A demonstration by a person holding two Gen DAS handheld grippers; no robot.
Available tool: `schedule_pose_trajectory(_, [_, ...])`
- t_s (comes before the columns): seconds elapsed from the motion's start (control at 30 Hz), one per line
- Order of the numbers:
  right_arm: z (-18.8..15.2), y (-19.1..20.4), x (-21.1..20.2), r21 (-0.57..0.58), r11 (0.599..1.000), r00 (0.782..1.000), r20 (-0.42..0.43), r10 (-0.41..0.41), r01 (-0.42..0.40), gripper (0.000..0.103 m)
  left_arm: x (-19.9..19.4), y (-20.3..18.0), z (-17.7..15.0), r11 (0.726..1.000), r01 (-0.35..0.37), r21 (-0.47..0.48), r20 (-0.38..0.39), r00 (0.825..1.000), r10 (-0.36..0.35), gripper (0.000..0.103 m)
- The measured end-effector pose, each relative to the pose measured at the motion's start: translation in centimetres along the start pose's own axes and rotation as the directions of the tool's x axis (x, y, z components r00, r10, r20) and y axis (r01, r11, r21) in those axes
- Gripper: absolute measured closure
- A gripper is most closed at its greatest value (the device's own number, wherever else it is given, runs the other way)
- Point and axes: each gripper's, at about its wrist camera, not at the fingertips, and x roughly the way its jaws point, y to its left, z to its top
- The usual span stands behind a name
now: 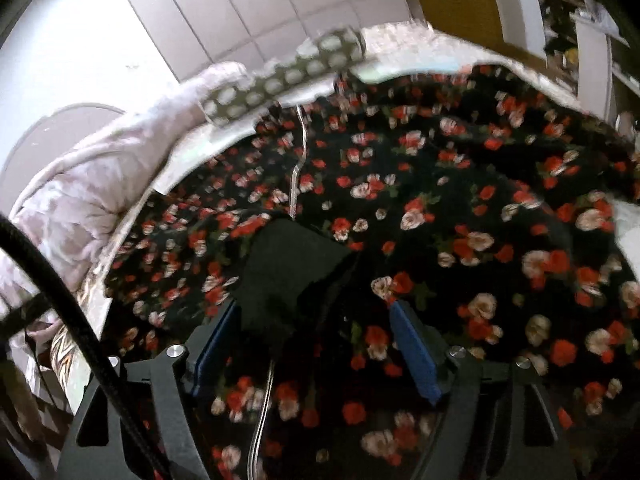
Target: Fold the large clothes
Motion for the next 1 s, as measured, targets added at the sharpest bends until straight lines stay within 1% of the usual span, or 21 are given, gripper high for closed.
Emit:
schedule_pose_trajectory(0.07, [0.6,0.6,1.0,-0.023,0.999,0.999,-0.001,-0.039,0.039,0.042,0.5,0.6,-0.4,1.0,-0.004,-0.012,-0.006,1.0,0.004,0.032])
schedule_pose_trajectory(0.1, [1.0,1.0,1.3,-0.045,0.998,0.999,-0.002,-0.052,0.052,0.066,0.7,0.6,-0.4,1.0,-0.01,-0.013,-0.008,1.0,0.01,0.032])
schedule_pose_trajectory(0.13, [1.5,1.4,1.7,-0.07,0.997,0.999,-0.024,-0.038,0.036,0.089,1.0,0.6,-0.4,1.0,-0.019,-0.014,-0.011,1.0,0.018,0.032])
schedule_pose_trajectory(0.17, [1.9,1.8,2.0,-0.087,0.996,0.999,-0.048,-0.016,0.011,0.094,1.3,0.5,-0.4,1.0,-0.024,-0.015,-0.013,1.0,0.024,0.032])
schedule_pose_trajectory(0.2, [2.3,2.1,2.1,-0.104,0.995,0.998,-0.062,-0.012,0.005,0.096,1.6,0.5,-0.4,0.999,-0.029,-0.017,-0.014,0.999,0.028,0.032])
schedule_pose_trajectory(0.23, [2.6,2.4,2.1,-0.132,0.991,0.998,-0.06,-0.027,0.019,0.097,1.9,0.3,-0.3,0.999,-0.035,-0.019,-0.016,0.999,0.035,0.032])
schedule_pose_trajectory(0.3, [3.5,2.6,1.4,-0.189,0.981,0.998,-0.026,-0.058,0.052,0.098,2.3,0.0,-0.2,0.999,-0.045,-0.021,-0.02,0.999,0.044,0.032])
schedule_pose_trajectory(0.33, [4.2,2.4,0.9,-0.195,0.978,0.997,-0.003,-0.077,0.075,0.098,2.6,-0.3,-0.2,0.999,-0.044,-0.018,-0.02,0.999,0.043,0.032])
schedule_pose_trajectory(0.4, [5.6,1.2,-0.3,-0.171,0.978,0.992,0.053,-0.116,0.123,0.098,3.2,-0.8,-0.2,0.999,-0.046,-0.01,-0.023,0.999,0.046,0.032])
schedule_pose_trajectory(0.47, [7.0,-0.9,-1.3,-0.113,0.974,0.977,0.107,-0.185,0.197,0.098,4.0,-1.3,-0.3,0.999,-0.048,-0.001,-0.032,0.998,0.048,0.032])
schedule_pose_trajectory(0.5, [7.3,-2.1,-1.5,-0.085,0.972,0.971,0.111,-0.21,0.22,0.098,4.8,-1.6,-0.5,0.999,-0.053,0.004,-0.045,0.998,0.054,0.032])
schedule_pose_trajectory(0.6, [7.3,-5.2,-0.4,-0.037,0.971,0.971,0.048,-0.235,0.237,0.096,7.4,-2.0,-1.4,0.997,-0.08,0.006,-0.095,0.992,0.08,0.032])
schedule_pose_trajectory(0.63, [6.9,-6.0,0.1,-0.027,0.975,0.975,0.019,-0.221,0.221,0.095,8.2,-2.0,-1.8,0.995,-0.097,0.007,-0.111,0.989,0.098,0.032])
schedule_pose_trajectory(0.67, [6.5,-6.6,0.0,-0.012,0.98,0.98,0.011,-0.2,0.2,0.095,8.6,-2.0,-2.0,0.994,-0.109,0.01,-0.118,0.987,0.11,0.032])
schedule_pose_trajectory(0.7, [6.2,-7.3,-0.6,0.016,0.986,0.986,0.022,-0.166,0.166,0.094,9.2,-2.1,-2.4,0.991,-0.131,0.019,-0.122,0.984,0.132,0.031])
schedule_pose_trajectory(0.73, [5.9,-8.4,-1.6,0.053,0.991,0.991,0.046,-0.129,0.127,0.091,9.4,-2.1,-2.6,0.989,-0.144,0.027,-0.117,0.982,0.147,0.025])
schedule_pose_trajectory(0.77, [5.6,-9.6,-2.8,0.097,0.99,0.992,0.07,-0.105,0.098,0.09,9.5,-2.2,-2.7,0.987,-0.155,0.033,-0.111,0.981,0.158,0.024])
schedule_pose_trajectory(0.8, [5.1,-11.1,-4.0,0.138,0.987,0.991,0.091,-0.095,0.082,0.086,9.6,-2.2,-2.7,0.988,-0.154,0.029,-0.116,0.981,0.156,0.022])
schedule_pose_trajectory(0.83, [4.9,-13.1,-5.3,0.192,0.979,0.988,0.117,-0.097,0.073,0.079,9.8,-2.1,-2.7,0.989,-0.149,0.02,-0.122,0.981,0.151,0.02])
schedule_pose_trajectory(0.9, [4.4,-16.8,-7.2,0.284,0.955,0.981,0.145,-0.131,0.086,0.073,10.0,-1.6,-2.8,0.991,-0.134,-0.007,-0.128,0.983,0.132,0.017])
schedule_pose_trajectory(1.0, [3.1,-23.2,-9.5,0.46,0.878,0.965,0.139,-0.222,0.136,0.071,10.0,-1.4,-3.0,0.992,-0.122,-0.021,-0.112,0.987,0.119,0.016])
